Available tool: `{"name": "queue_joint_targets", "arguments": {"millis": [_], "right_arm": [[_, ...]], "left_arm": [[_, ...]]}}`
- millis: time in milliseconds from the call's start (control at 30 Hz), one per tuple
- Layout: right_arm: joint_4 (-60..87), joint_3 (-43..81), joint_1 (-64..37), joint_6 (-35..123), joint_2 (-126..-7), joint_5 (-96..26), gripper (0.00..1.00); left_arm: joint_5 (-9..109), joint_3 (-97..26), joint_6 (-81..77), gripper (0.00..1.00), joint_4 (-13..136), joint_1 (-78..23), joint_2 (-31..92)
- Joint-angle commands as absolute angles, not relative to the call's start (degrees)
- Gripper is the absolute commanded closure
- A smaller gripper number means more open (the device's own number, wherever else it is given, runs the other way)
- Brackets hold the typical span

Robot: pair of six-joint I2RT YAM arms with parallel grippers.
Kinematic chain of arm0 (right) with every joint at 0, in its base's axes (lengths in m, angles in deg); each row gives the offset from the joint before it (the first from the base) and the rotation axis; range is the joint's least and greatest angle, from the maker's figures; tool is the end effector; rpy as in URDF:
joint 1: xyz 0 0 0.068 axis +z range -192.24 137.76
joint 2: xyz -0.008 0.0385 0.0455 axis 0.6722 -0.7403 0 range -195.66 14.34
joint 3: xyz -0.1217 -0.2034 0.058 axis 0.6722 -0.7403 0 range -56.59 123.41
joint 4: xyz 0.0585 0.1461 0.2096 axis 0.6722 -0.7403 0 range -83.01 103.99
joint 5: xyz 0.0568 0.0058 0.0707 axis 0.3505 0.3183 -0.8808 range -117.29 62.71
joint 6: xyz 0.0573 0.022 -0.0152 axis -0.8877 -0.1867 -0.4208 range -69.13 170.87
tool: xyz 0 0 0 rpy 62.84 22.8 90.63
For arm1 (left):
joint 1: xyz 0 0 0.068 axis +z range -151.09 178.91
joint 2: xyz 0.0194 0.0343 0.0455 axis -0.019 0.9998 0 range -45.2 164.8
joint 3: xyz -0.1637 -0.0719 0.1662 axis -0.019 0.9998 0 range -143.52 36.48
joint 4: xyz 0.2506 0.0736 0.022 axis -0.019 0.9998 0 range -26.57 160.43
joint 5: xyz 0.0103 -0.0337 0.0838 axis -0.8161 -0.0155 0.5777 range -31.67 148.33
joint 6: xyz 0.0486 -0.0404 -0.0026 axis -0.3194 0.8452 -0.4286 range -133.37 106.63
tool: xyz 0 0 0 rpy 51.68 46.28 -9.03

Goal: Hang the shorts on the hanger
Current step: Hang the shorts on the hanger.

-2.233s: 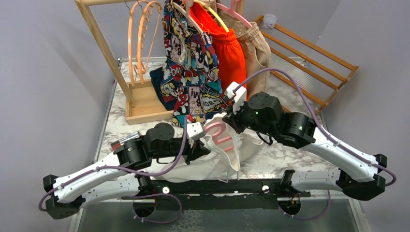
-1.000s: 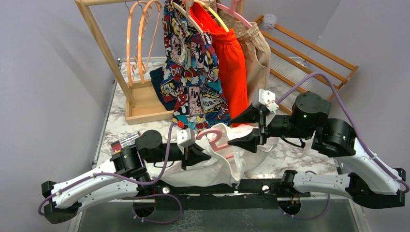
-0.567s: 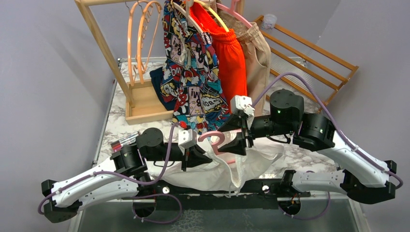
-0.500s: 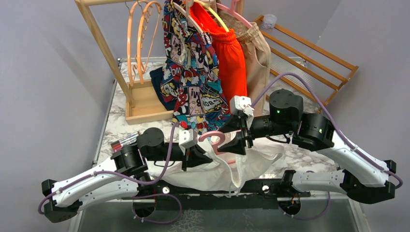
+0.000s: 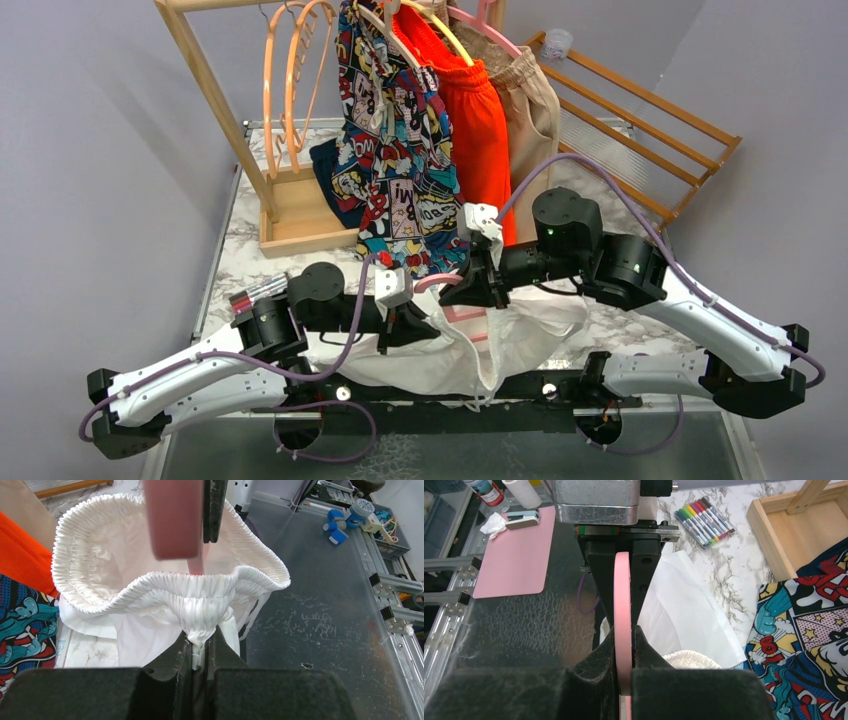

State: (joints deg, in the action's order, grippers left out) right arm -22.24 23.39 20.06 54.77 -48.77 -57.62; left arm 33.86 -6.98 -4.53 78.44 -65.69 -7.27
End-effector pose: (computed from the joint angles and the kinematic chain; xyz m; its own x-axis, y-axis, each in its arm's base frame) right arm 0.0903 0.2249 0.4127 -0.0866 -0.2913 -0.9527 -0.9939 -0.0405 0.1027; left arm 0.0637 -0.1808 0.3213 -0.2231 0.1437 -0.9641 0.9747 0.0439 -0.2190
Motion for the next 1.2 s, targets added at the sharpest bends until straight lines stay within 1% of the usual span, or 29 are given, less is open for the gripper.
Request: {"name": "queue_joint_targets", "arguments": {"millis": [0, 67, 200, 300, 400, 567, 700, 767, 933, 1033, 1133, 1167], "right_arm": [[-19.42, 22.25, 20.40, 53.67, -47.90, -56.63, 0.99], [-18.46, 21.83, 20.37, 53.14, -46.88, -54.96, 0.99], [-16.80, 21.07, 20.38, 52.47, -44.72, -51.19, 0.99], [-16.66, 20.96, 20.41, 52.40, -43.55, -48.94, 0.99], [-17.13, 20.96, 20.42, 52.50, -42.90, -47.69, 0.99], [-17.56, 20.80, 20.40, 52.43, -42.04, -46.38, 0.99], [-17.47, 20.80, 20.33, 52.31, -40.89, -44.49, 0.99], [-17.56, 21.00, 20.37, 52.36, -40.43, -43.59, 0.99], [-18.20, 21.24, 20.34, 52.86, -39.41, -41.33, 0.99], [-18.48, 21.58, 20.32, 52.82, -38.99, -40.67, 0.99], [-18.60, 22.07, 20.39, 52.96, -38.50, -40.10, 0.99], [-18.68, 22.37, 20.42, 52.96, -38.39, -39.98, 0.99]], "left_arm": [[34.54, -9.51, -5.27, 0.97, 76.38, -65.78, -8.30], [35.35, -9.49, -5.25, 0.88, 76.83, -65.76, -9.13], [37.77, -9.34, -5.43, 0.75, 78.15, -65.77, -11.18], [40.45, -9.48, -5.77, 0.73, 80.00, -65.78, -12.89], [42.77, -9.58, -6.03, 0.66, 81.07, -65.80, -14.52], [45.78, -10.07, -6.46, 0.65, 82.58, -65.82, -16.13], [47.76, -10.58, -6.59, 0.69, 83.07, -65.79, -17.17], [48.67, -11.04, -6.69, 0.74, 83.20, -65.71, -17.55], [49.91, -12.67, -7.16, 0.78, 83.63, -65.74, -18.10], [51.37, -13.41, -7.60, 0.87, 84.22, -65.78, -18.35], [52.89, -14.00, -7.74, 0.99, 84.36, -65.77, -18.84], [53.42, -14.18, -7.79, 1.00, 84.38, -65.81, -19.08]]}}
